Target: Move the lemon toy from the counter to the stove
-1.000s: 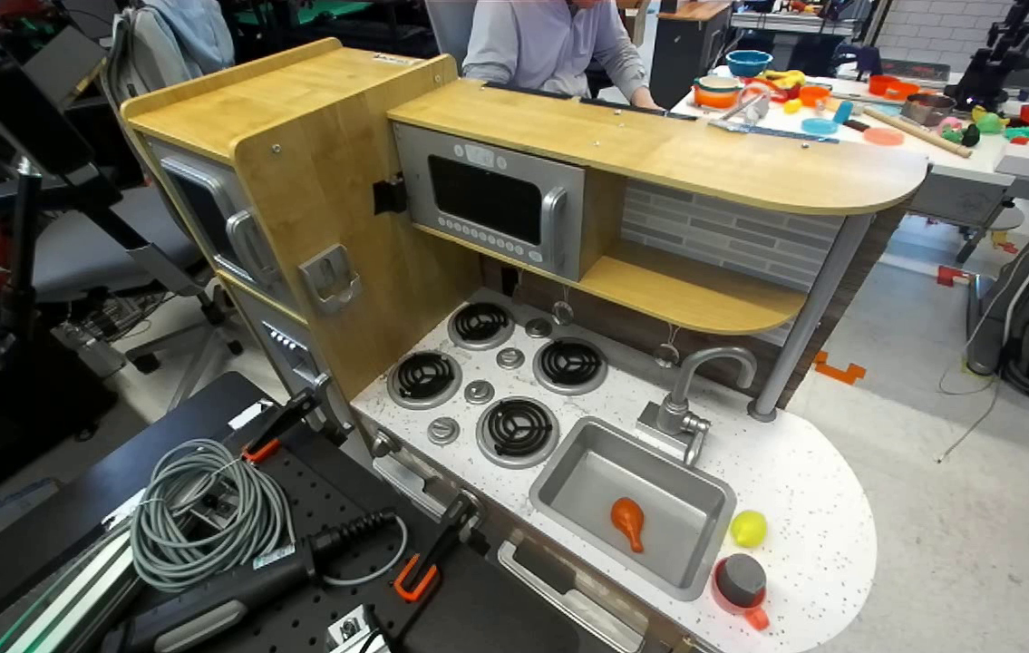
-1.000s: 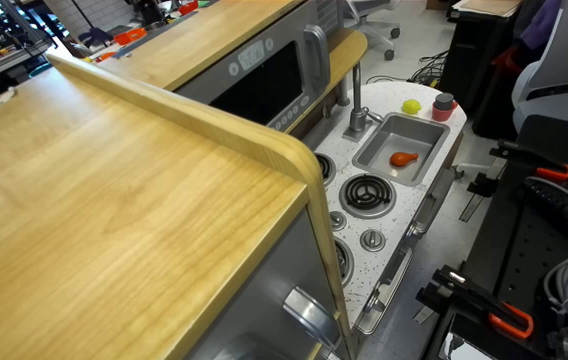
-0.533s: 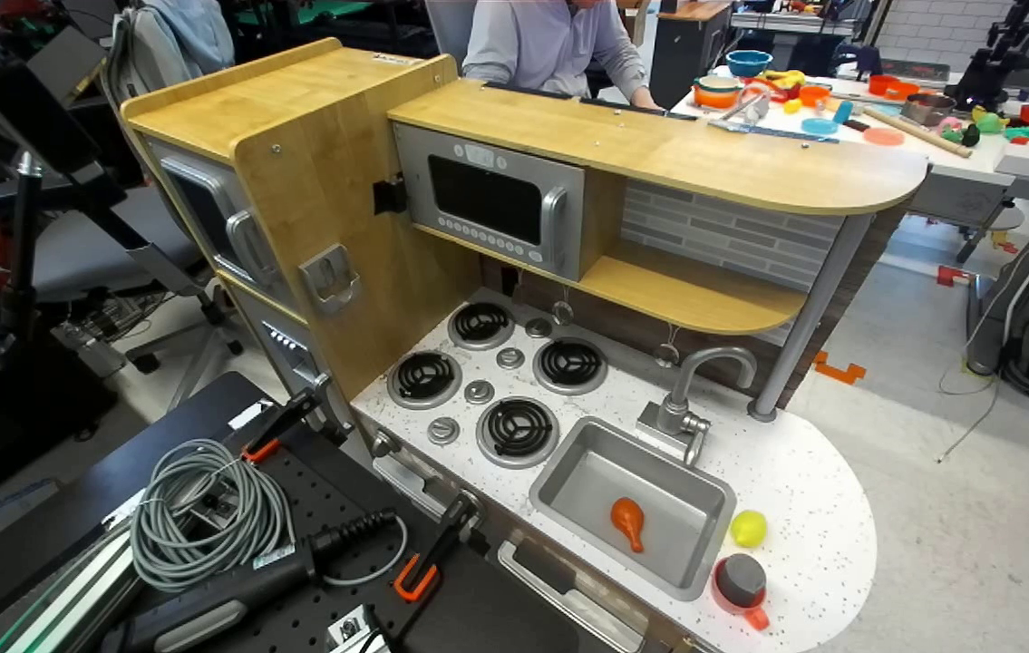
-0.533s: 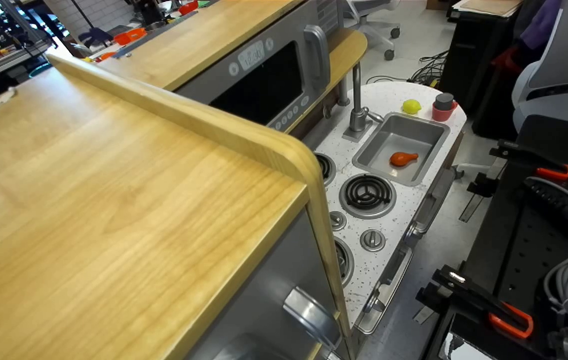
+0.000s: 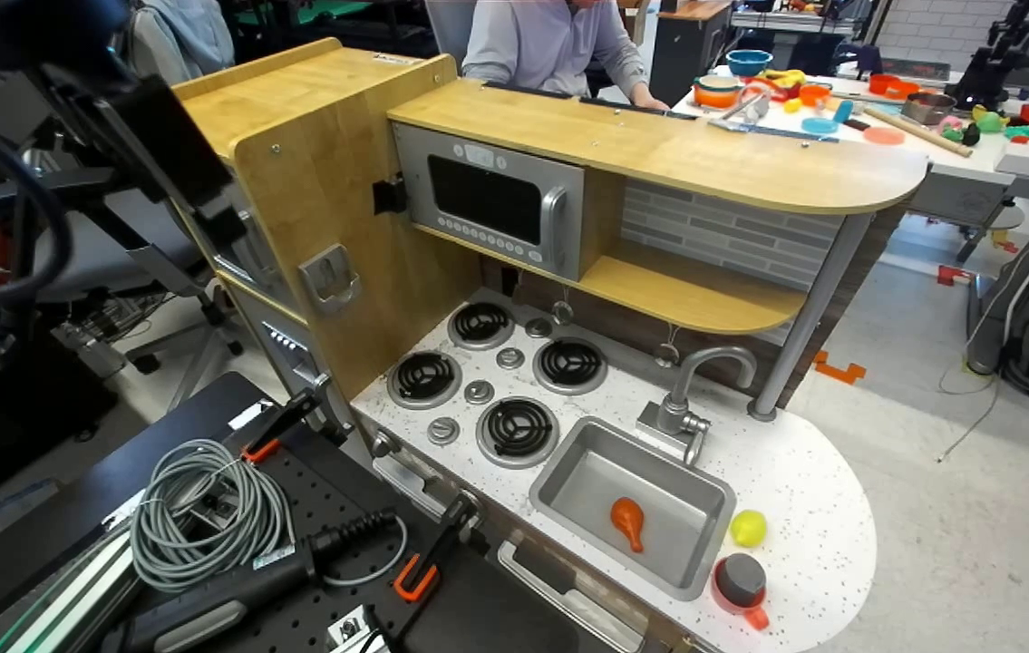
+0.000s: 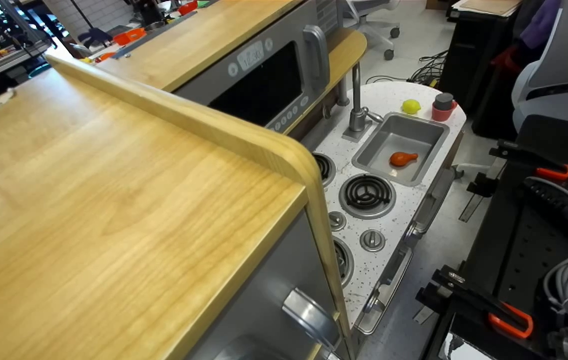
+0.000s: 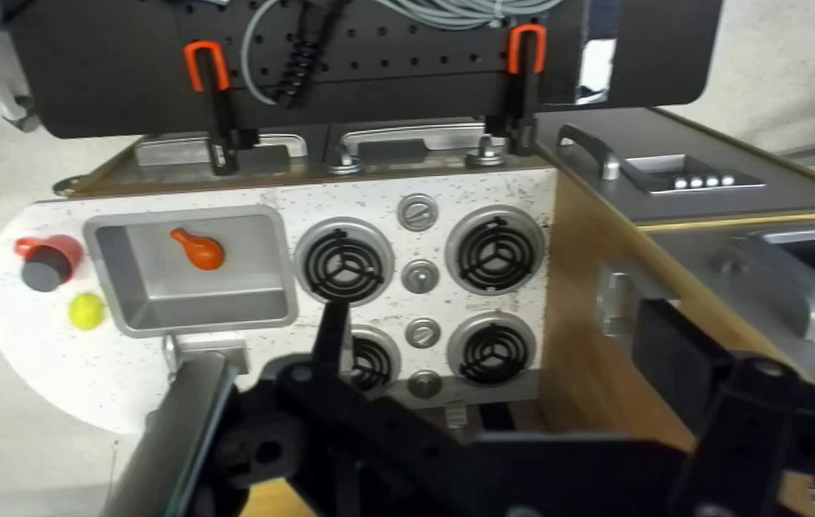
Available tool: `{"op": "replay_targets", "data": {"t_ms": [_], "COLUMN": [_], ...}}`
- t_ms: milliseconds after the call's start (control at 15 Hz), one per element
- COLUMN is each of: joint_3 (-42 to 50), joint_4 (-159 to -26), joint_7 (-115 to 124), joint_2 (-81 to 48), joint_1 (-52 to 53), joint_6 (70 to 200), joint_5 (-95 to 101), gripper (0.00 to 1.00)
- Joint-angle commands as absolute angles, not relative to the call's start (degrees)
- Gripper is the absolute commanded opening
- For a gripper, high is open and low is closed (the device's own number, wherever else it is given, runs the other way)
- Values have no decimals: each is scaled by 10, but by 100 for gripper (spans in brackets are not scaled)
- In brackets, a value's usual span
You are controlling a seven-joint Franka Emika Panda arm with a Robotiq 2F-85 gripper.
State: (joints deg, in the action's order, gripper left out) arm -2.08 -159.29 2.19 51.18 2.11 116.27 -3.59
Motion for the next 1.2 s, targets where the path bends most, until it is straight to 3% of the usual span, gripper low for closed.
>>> {"op": "replay_targets", "data": {"t_ms": [0,600,1133], "joint_3": [60,198,238], "joint_4": [-1593,-1578,-1506], "joint_7": [-60,-142,-131], "joint_2": [455,187,-94], "joint_1": [-51,-180,-171], "joint_6": [1216,1477,1674], "joint_5": [36,123,-4], "gripper": [100,100,100]}}
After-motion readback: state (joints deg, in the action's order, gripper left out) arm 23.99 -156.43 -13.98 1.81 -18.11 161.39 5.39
